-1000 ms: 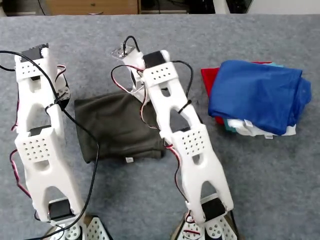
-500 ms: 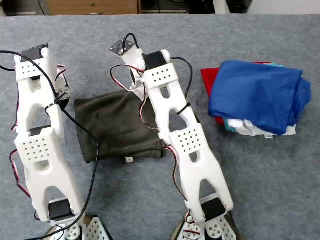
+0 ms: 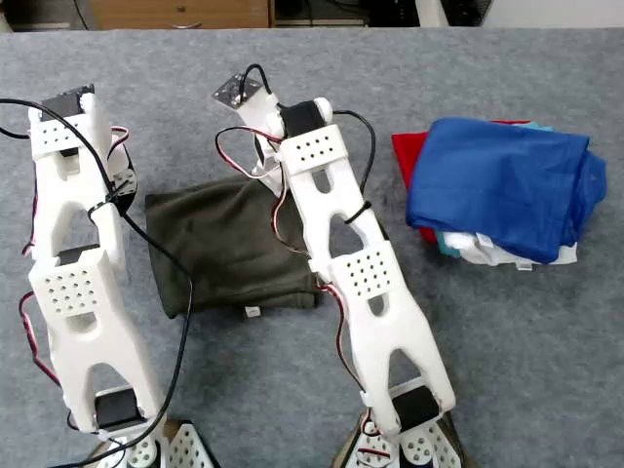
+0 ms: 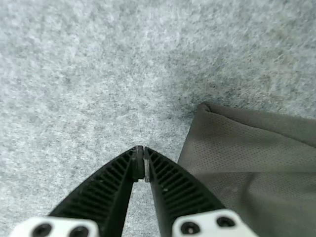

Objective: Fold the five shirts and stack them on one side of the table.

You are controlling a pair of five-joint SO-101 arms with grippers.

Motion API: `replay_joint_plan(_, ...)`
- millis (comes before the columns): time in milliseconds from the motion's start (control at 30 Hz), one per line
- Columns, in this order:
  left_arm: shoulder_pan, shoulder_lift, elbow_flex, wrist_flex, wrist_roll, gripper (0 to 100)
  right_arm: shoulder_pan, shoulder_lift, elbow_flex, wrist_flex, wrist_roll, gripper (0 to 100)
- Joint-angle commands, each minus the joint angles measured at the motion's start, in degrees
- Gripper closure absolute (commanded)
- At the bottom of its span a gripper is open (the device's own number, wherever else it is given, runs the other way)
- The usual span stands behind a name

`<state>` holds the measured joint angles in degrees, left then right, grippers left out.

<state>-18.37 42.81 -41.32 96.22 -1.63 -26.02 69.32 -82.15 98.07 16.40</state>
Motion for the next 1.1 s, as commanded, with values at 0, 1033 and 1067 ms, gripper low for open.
replay_joint_plan(0, -0.4, -1.2, -2.2, 1.8, -0.4, 98, -0.7, -0.8, -5.5, -0.4, 0.4, 99.4)
replay_joint_plan(1033, 5.2, -1.1, -2.2, 4.1, 0.2, 98, 0.1, 0.0, -13.5, 1.8, 2.7, 68.0)
replay_joint_plan(1067, 6.1, -0.7, -2.2, 4.0, 0.2, 98, 0.5, -1.0, -13.4, 2.9, 2.5, 72.1)
